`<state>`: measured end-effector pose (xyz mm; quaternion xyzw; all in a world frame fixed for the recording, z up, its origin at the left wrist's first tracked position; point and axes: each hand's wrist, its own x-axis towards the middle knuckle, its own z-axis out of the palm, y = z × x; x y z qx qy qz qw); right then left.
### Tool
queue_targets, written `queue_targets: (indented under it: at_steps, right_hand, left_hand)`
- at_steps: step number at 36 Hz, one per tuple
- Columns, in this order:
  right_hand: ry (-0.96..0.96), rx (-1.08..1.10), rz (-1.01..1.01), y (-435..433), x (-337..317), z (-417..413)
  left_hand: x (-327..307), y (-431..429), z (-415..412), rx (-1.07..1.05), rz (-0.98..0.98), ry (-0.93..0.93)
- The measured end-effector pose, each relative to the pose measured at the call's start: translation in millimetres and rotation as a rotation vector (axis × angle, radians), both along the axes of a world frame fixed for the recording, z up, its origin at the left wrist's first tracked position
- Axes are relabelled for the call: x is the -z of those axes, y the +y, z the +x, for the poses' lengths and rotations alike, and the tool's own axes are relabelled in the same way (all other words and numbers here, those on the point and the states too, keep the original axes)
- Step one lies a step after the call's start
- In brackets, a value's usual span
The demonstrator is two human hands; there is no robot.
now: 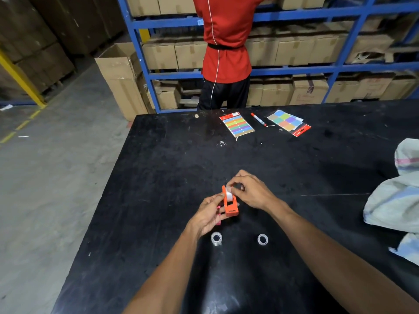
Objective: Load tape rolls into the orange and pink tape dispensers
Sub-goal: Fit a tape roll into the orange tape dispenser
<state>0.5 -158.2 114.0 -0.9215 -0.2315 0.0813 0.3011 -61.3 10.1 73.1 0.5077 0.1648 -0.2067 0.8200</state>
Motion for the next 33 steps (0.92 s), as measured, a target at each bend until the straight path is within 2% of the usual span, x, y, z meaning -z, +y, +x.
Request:
queue_targets:
  at_steps: [9,17,24,33]
  right_hand:
    - [-0.007,-0.001,-0.096,7.6,-4.2,8.9]
    - [-0.011,-0.015,-0.033,8.4,-9.3,4.2]
    - [0.167,-0.064,-0.059,0.1,-9.2,13.8]
    - [0.178,-0.002,-0.031,-2.8,-5.0,18.1]
  left_hand:
    - [-1.1,-2.8,-5.6,0.033,0.043,0.001]
    - [4.1,4.3,-8.2,-0.001,0.071,0.024]
    - [4.0,-1.7,-7.0,0.061,0.05,0.002]
    - [4.0,-5.4,-2.9,0.087,0.045,-0.004]
